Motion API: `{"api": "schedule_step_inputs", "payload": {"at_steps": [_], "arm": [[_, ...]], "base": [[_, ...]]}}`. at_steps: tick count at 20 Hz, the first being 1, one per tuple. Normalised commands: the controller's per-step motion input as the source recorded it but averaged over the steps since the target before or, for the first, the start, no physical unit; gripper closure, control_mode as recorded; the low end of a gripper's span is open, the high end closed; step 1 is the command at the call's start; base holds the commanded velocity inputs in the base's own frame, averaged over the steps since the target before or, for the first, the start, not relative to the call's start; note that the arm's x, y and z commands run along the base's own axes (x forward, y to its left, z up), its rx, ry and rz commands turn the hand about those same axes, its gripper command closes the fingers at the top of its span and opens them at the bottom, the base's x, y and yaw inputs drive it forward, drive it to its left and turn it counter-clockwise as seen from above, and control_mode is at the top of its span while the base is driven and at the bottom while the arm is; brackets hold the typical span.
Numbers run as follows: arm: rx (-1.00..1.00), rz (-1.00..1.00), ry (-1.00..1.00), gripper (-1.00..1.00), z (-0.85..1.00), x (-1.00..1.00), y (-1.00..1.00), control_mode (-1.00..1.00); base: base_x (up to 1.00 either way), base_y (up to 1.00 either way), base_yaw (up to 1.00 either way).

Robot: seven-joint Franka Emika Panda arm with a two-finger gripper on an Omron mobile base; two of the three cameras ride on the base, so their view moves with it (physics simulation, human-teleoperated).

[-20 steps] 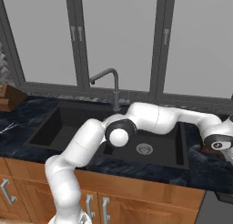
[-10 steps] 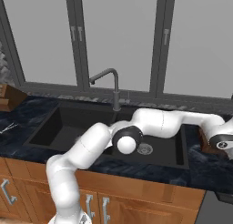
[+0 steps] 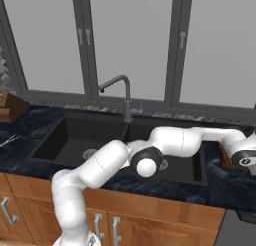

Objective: Pick up all produce items and place them in the sink. Turn on the sink faucet to wash them. Then turn the sink off and put them in the tray.

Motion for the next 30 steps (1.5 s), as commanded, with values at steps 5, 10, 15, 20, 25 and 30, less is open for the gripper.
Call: {"api": "schedule_step_inputs", "payload": {"at_steps": [5, 10, 15, 20, 25, 30], "arm": [[0.00, 0.00, 0.00, -1.00, -0.19, 0.14, -0.34, -1.00], [0.00, 0.00, 0.00, -1.00, -0.05, 0.20, -0.44, -1.00], [0.00, 0.00, -0.01, 1.00, 0.03, 0.15, -0.40, -1.00], [0.06, 0.01, -0.02, 1.00, 0.77, -0.83, 0.43, -1.00], [0.15, 0.00, 0.01, 1.00, 0.95, -1.00, 1.00, -1.00], [0.13, 0.00, 0.00, 1.00, 0.46, -1.00, 1.00, -1.00]], "base": [[0.00, 0.00, 0.00], [0.00, 0.00, 0.00], [0.00, 0.00, 0.00], [0.00, 0.00, 0.00], [0.00, 0.00, 0.00], [0.00, 0.00, 0.00]]}}
